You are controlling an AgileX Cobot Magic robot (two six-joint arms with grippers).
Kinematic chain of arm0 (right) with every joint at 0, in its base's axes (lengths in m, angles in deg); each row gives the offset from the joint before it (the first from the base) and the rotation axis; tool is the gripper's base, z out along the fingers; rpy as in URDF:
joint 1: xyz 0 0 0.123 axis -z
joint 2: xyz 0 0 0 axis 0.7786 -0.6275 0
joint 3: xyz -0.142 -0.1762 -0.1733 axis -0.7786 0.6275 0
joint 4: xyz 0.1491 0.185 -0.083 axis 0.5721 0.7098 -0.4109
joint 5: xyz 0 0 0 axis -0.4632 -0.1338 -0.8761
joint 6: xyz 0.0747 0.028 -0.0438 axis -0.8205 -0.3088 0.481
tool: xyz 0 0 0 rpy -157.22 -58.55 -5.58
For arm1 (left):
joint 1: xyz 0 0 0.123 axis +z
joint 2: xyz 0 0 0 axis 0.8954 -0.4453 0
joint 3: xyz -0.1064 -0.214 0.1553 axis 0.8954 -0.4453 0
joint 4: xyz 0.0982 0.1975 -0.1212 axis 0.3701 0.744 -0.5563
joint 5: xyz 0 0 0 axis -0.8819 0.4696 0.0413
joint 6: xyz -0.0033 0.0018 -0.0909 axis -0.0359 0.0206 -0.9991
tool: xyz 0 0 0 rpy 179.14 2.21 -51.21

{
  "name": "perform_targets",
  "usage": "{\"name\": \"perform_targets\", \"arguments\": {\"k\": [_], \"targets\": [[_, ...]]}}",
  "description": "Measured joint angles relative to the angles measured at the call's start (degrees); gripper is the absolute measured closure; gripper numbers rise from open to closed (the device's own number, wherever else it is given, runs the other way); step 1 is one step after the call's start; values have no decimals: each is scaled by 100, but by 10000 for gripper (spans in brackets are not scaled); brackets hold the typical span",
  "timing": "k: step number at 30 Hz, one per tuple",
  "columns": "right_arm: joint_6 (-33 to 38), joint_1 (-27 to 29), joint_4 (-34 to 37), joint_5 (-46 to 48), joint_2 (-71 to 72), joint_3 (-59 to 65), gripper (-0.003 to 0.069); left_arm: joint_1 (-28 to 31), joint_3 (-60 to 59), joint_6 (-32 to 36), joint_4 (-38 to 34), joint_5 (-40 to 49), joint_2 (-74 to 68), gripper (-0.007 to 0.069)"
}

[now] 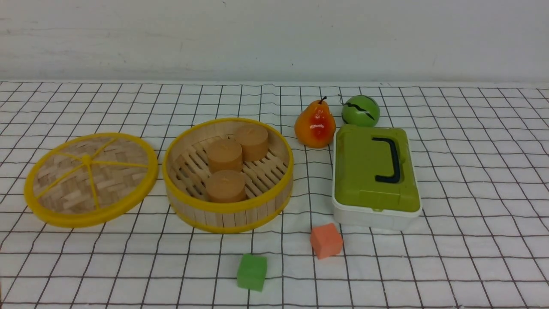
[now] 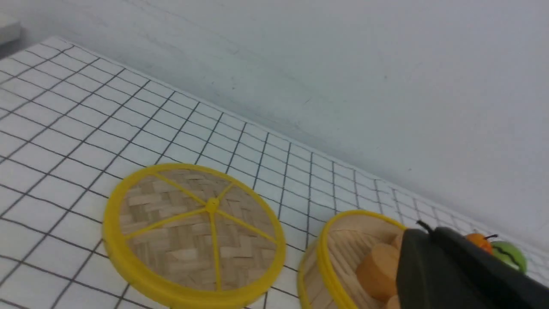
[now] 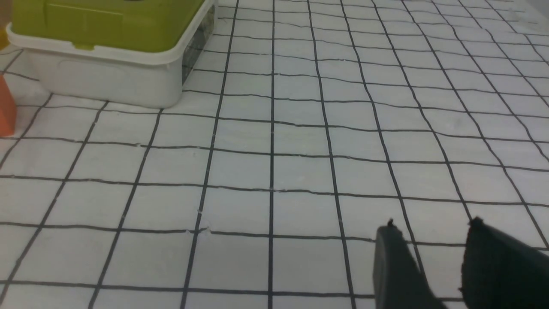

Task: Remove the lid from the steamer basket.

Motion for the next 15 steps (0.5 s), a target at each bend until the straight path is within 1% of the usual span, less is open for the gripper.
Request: {"name": "perform_targets", "arguments": {"k": [2,5,11,15], "targets": [[0,0,0,0,0,0,419,0,-301,-13,-156,0,483,637],[0,0,0,0,0,0,419,0,-567,-13,-156,5,939,637],[0,0,0,0,0,0,419,0,-884,-13,-156,-2,1145,637],[0,0,0,0,0,0,419,-26,-1291,-7,181,-351,1476,637]]}}
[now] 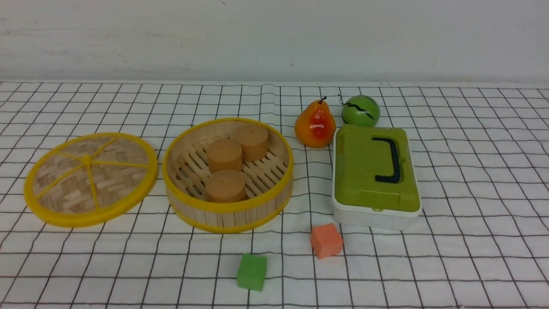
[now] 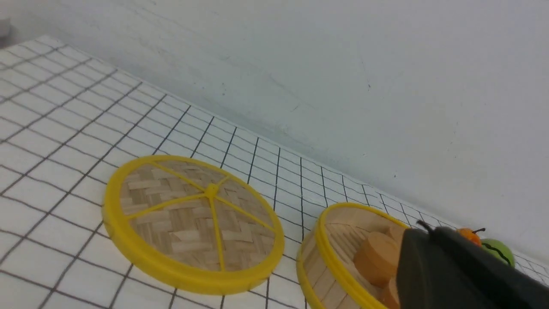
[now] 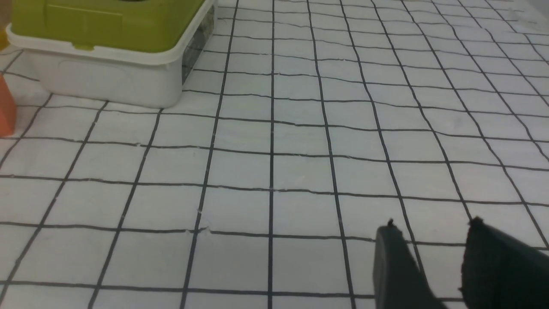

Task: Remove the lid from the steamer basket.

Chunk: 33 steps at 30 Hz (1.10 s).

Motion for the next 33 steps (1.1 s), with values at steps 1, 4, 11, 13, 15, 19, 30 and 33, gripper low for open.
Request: {"name": "perform_targets", "arguments": {"k": [1,4,11,13,15,19,30,33], "targets": [[0,0,0,0,0,0,419,0,-145,0,103,-129,185,637],[0,0,0,0,0,0,419,0,-591,0,179,-265,650,637],[0,0,0,0,0,0,419,-37,-1275,466,137,-69,777,637],[0,0,0,0,0,0,419,-91,-1281,684,108,174,777,637],[0,0,0,0,0,0,419,-149,-1281,866,15,458,777,637],[0,0,0,0,0,0,419,-224,-1285,1322,-369,1209,777,637],[0,0,0,0,0,0,419,-224,-1287,1951,-493,1515,777,636],[0,0,0,0,0,0,419,-224,-1287,2043,-498,1515,777,636]]}}
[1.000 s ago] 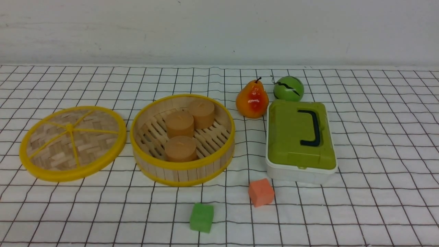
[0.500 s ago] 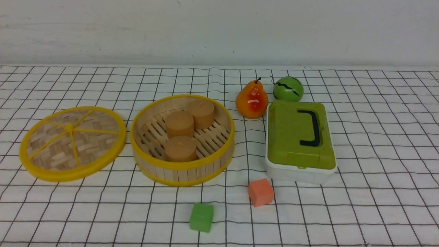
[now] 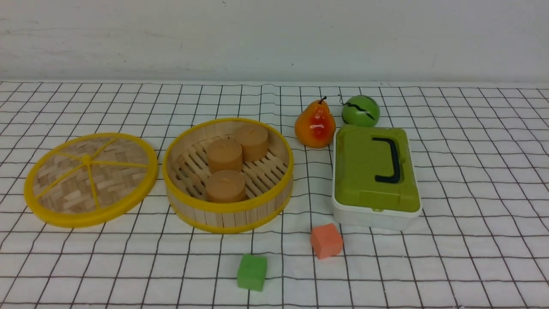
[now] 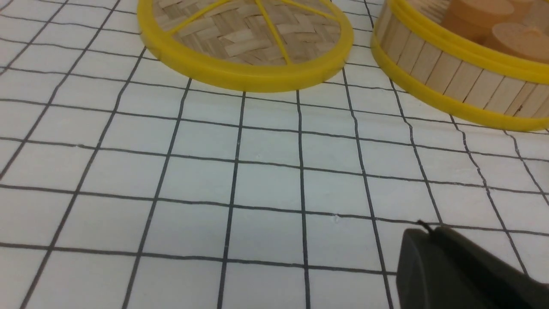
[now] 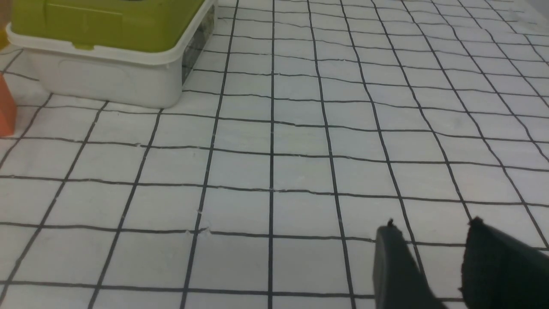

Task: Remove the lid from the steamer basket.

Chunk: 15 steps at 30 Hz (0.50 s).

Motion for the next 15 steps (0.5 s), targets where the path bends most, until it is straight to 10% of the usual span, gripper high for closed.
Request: {"name": "perform_targets", "arguments": {"k": [15], "targets": [[0,0,0,0,0,0,419,0,0,20,-6,0,0,628]]}}
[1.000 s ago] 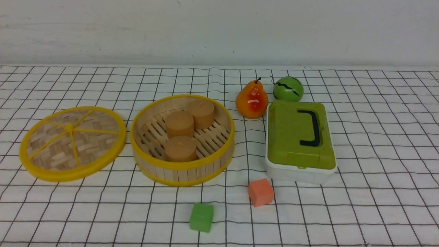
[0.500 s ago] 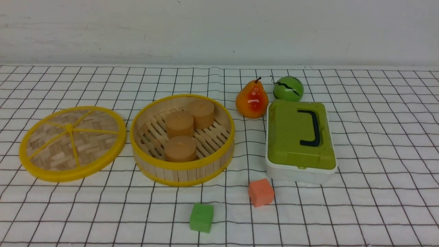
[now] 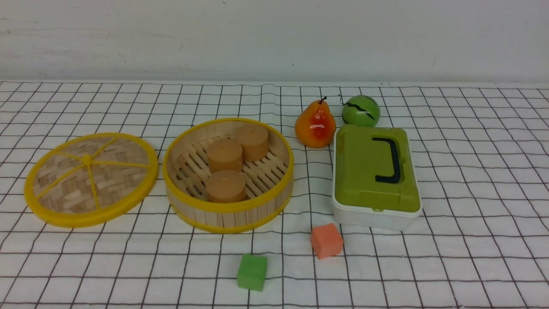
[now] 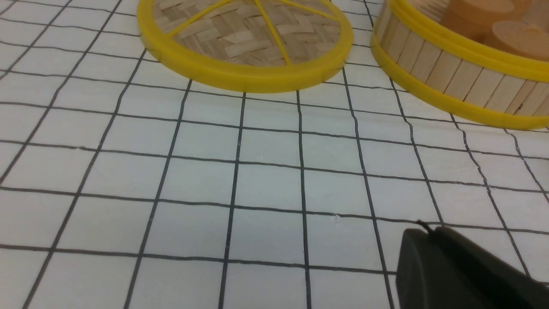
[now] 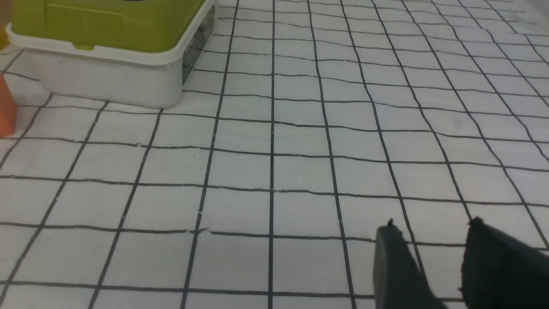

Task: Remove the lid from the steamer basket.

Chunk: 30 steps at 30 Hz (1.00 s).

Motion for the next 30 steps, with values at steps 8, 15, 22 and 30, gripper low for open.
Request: {"name": "perform_targets", "arguments": {"k": [8,15,22,30], "targets": [[0,0,0,0,0,0,419,0,0,0,0,0,0,622],[0,0,0,0,0,0,419,0,0,0,0,0,0,618],[0,0,0,0,0,0,419,0,0,0,0,0,0,612],[0,0,0,0,0,0,419,0,0,0,0,0,0,605]]}}
